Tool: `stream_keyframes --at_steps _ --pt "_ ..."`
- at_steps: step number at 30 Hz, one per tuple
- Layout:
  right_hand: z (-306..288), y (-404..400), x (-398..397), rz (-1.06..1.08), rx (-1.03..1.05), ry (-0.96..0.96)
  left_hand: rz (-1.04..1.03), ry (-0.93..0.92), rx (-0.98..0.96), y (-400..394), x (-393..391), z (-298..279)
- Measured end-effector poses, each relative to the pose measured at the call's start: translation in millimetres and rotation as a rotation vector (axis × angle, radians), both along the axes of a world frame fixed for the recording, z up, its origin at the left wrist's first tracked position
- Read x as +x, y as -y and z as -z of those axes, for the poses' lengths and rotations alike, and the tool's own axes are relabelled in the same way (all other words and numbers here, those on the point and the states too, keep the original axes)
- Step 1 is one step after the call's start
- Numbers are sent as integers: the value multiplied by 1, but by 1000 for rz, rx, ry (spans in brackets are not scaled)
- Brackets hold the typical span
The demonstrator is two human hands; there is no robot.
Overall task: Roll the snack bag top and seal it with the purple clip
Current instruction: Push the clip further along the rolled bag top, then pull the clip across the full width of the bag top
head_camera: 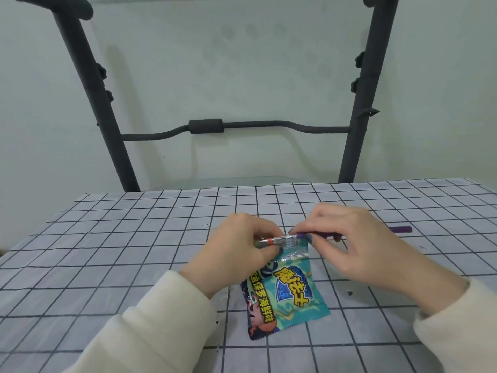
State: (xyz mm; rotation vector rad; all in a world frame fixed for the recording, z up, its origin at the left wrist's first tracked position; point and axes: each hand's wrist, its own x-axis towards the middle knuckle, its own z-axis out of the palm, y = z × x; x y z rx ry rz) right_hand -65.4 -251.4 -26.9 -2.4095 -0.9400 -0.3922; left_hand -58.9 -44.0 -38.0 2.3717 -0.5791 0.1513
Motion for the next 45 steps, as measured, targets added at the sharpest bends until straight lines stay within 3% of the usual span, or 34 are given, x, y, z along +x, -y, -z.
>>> stream_keyframes --at_steps 5,11,14,25,30,35,45 --pt "3 -2 1 18 -11 -10 -6 -15 -33 2 0 2" --pt "5 4 9 152 118 -68 -70 -272 -460 -7 10 1" --pt "6 5 10 185 148 -95 -89 -371 -585 -10 12 4" --pt "1 -1 2 115 248 -194 0 -200 -496 3 3 3" --pt "-3 10 7 182 269 -202 -38 -336 -660 -1 8 4" --pt "-2 9 7 202 275 -158 -54 -570 -642 1 7 12" --pt "2 -3 1 159 315 -135 -6 -520 -582 7 6 13"
